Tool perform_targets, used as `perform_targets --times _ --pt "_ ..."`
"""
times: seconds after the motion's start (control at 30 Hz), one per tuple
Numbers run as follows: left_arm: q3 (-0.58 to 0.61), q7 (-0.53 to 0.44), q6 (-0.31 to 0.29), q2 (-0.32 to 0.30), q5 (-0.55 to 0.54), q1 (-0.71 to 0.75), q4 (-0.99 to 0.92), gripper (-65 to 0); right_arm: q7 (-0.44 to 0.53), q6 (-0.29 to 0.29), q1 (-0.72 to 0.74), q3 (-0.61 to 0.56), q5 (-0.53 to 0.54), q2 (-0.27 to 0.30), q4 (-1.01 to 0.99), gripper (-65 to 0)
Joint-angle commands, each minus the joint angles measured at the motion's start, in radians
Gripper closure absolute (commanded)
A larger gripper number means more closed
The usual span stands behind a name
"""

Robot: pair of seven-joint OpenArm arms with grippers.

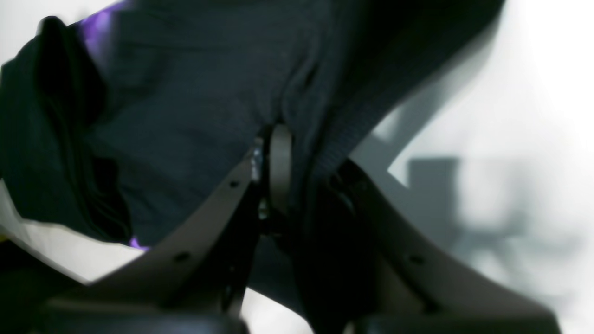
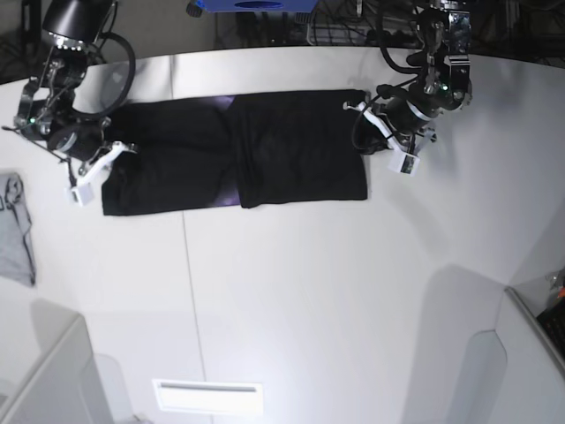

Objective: Fold the T-shirt properly
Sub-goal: 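Move both grippers to the ends of the half-folded bundle, then grasp the bundle end with the right gripper and fold it toward the left gripper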

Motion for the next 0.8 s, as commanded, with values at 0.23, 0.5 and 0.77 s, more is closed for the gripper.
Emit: perform_targets --times 0.23,0.5,0.77 --pt "0.110 0.020 0.132 -0.008 0.008 -0.034 0.008 0.0 0.013 0.010 -0.040 -0.090 -0.150 -0.095 0.221 0.0" --pt "0.118 0.020 0.132 -0.008 0.008 -0.035 0.012 0.0 0.013 0.008 -0.062 -0.153 -0.230 -0.132 0.339 0.0" --pt "0.120 0.020 0.132 -0.008 0.008 -0.035 0.012 0.0 0.013 -0.098 -0.082 -0.272 -0.227 -0.133 0.408 0.0"
